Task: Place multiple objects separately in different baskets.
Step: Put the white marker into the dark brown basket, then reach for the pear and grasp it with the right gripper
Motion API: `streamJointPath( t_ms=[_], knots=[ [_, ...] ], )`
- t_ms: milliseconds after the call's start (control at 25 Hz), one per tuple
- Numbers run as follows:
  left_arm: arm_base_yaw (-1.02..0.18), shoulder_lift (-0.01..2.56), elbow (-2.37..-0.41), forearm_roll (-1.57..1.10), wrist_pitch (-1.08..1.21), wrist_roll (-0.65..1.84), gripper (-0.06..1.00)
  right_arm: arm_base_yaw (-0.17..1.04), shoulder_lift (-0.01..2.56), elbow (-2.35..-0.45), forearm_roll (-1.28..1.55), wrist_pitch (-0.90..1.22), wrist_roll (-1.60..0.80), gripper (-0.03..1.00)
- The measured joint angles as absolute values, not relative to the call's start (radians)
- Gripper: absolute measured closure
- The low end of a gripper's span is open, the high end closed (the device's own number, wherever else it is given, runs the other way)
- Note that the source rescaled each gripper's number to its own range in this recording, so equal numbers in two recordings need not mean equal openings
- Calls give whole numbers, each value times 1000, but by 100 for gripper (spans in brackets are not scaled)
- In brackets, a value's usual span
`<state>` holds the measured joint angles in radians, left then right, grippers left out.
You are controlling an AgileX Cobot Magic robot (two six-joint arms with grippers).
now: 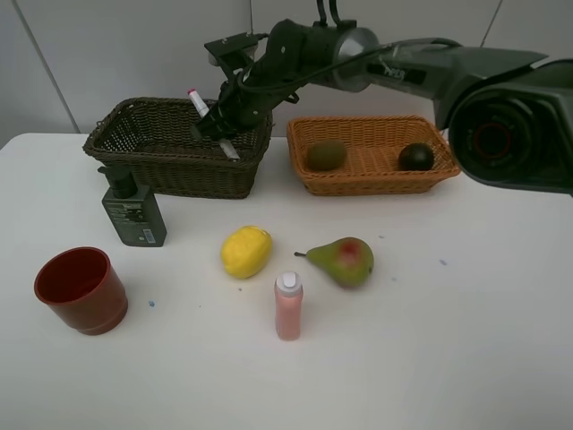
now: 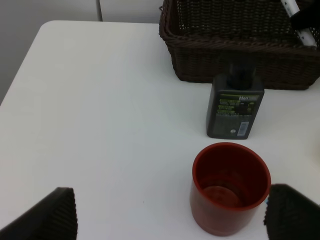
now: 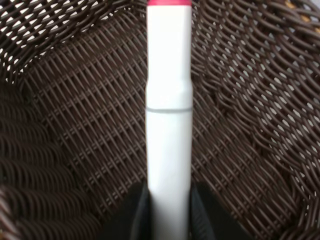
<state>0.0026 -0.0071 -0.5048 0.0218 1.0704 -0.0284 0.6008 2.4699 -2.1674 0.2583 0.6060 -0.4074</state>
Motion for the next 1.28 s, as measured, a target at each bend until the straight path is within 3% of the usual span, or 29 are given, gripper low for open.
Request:
streamJointPath(
  t_ms=[280,400,600,640,720,1280],
  knots=[
    [3,-7,-505,22,1070,-28,-3,601,2470,-2167,257,607,-407,97],
    [3,-7,-505,22,1070,-28,-3,601,2470,-2167,254,616,-407,89],
    [3,-7,-505,22,1070,-28,-3,601,2470,-2167,226,643,-407,19],
    [3,-7,-505,22,1070,-28,-3,601,2470,-2167,223,645,-407,10],
    [3,-7,-505,22,1070,-28,-3,601,2470,-2167,213,647,-407,1],
    [3,-7,-505,22,1070,-28,-3,601,2417,-2167,136,704,-407,-3]
  ],
)
